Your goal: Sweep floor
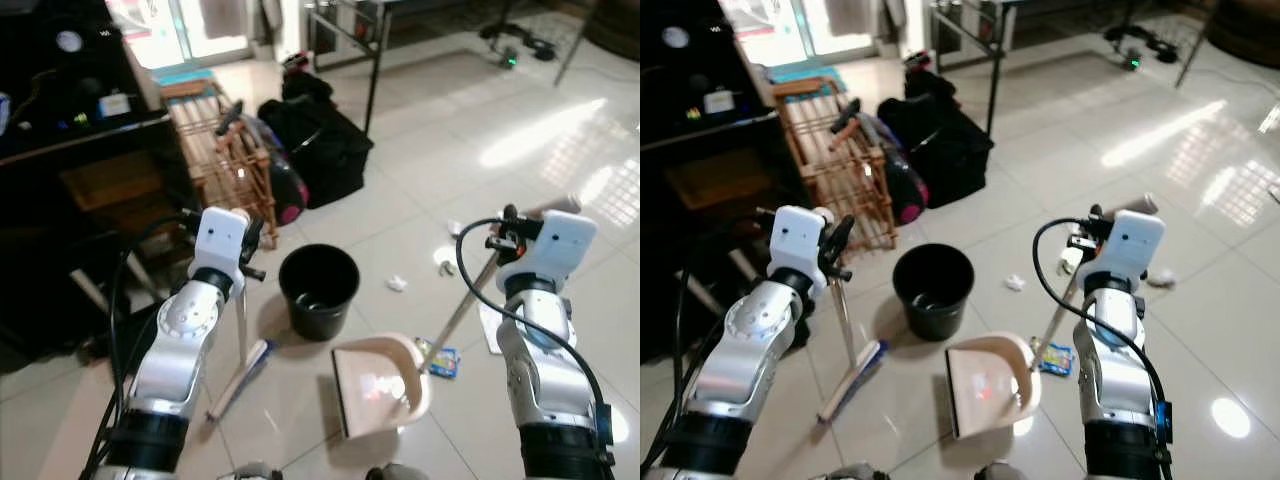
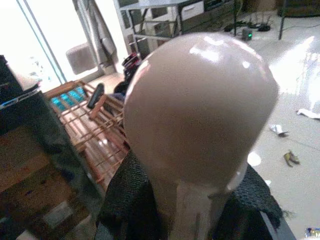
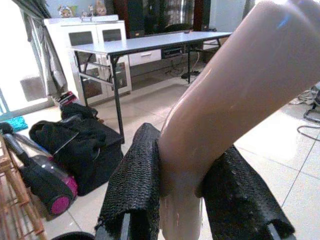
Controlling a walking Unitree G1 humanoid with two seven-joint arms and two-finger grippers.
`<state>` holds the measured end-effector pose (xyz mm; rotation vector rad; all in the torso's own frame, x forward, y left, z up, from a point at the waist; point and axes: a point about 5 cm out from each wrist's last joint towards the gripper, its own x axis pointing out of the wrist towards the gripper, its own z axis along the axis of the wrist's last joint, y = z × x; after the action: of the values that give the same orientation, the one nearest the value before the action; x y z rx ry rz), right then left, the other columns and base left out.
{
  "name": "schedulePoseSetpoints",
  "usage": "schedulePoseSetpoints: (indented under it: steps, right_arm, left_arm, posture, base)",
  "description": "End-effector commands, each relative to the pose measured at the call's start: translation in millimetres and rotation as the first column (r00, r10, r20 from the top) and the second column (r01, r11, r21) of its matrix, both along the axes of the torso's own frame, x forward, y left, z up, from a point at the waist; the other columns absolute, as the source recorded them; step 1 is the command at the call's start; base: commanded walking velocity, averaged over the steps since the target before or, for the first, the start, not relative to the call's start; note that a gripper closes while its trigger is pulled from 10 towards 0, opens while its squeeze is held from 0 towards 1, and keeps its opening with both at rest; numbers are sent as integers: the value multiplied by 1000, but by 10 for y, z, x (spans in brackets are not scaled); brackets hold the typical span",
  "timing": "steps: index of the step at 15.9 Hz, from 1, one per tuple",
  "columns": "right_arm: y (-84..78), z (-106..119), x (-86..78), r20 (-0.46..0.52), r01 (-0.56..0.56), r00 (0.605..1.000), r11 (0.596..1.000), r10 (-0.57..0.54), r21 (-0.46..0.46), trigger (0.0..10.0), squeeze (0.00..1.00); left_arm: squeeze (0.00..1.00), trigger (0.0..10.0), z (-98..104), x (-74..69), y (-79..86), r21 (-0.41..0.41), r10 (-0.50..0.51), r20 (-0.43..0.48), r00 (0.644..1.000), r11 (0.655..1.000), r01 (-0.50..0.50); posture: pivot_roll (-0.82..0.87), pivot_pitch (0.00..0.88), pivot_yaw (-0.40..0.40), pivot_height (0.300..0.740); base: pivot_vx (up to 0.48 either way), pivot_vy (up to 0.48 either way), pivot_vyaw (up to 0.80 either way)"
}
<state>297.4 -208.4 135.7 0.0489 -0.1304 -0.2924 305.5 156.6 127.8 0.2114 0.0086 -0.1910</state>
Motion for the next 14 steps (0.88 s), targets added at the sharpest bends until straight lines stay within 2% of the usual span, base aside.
schedulePoseSetpoints:
  steps: [1,4,5,9,10,12,14]
  right_arm:
    - [-48,79,26,55,30,998,1000,-30,4,10000,0]
    - [-114,76,62,81,55,995,998,-56,20,10000,0]
    - [-142,61,82,110,63,992,997,-67,46,10000,0]
    - [-230,6,63,151,75,986,997,-78,25,10000,0]
    - [-230,6,63,151,75,986,997,-78,25,10000,0]
    - [-225,-26,62,170,78,983,997,-75,-14,10000,0]
    - [-242,-77,79,197,101,976,994,-90,-46,10000,0]
  left_arm:
    - [0,10000,99,-5,20,8,-1,45,999,1000,1]
    - [0,10000,116,-4,22,8,-29,40,999,1000,28]
    - [0,10000,158,5,42,2,-30,50,998,1000,30]
    - [0,10000,334,-45,79,-9,-35,104,994,999,36]
    - [0,10000,334,-45,79,-9,-35,104,994,999,36]
    - [0,10000,451,-132,155,-1,-62,127,990,998,63]
    - [0,10000,547,-222,263,20,-92,161,983,996,90]
  posture:
    - [3,117,24,740]
    - [0,167,43,740]
    - [14,215,52,740]
    - [129,333,79,740]
    - [129,333,79,740]
    - [192,390,138,740]
    - [230,423,158,740]
  base:
    - [0,0,0]
    - [0,0,0]
    - [0,0,0]
    - [0,0,0]
    - [0,0,0]
    - [0,0,0]
    - [0,0,0]
